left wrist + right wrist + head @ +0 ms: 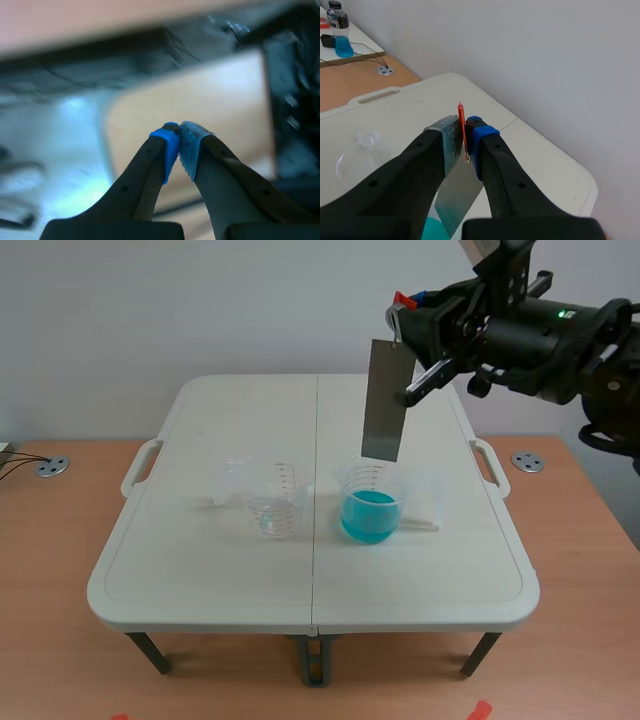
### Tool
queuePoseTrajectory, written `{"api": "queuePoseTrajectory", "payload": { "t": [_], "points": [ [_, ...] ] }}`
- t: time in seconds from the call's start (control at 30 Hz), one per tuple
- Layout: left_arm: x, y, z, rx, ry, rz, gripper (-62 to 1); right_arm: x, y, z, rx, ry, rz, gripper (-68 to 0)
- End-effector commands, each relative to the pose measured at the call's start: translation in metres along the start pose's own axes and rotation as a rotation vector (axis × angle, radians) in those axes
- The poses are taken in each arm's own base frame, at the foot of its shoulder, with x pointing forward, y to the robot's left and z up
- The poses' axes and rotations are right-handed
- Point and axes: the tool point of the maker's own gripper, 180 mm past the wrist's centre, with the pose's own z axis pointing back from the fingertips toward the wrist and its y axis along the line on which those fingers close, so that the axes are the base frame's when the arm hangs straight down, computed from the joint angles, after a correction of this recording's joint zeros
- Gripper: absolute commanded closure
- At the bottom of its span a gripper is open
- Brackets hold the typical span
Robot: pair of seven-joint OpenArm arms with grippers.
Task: Hold the metal plate by the orange handle, dip it into the blue solution, take it out and point at it, then put the plate back in the beaker on the left.
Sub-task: 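Raise the plate and point at it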
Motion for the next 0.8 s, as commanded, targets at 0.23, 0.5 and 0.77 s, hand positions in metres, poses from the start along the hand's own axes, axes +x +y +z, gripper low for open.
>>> {"api": "queuePoseTrajectory", "payload": {
  "t": [0.23,0.5,0.77],
  "points": [
    [0.124,0.035,0.025,0.019,-0.291,-0.158,-3.1,0.043,-0.012,0.005,-0.026,-0.092,0.013,-1.3],
    [0.210,0.000,0.048,-0.132,-0.496,-0.305,-3.1,0.054,-0.009,0.006,-0.018,-0.102,0.007,-1.3],
    [0.278,-0.026,0.041,-0.208,-0.633,-0.422,-3.1,0.053,-0.009,0.006,-0.018,-0.096,0.008,-1.3]
  ]
}}
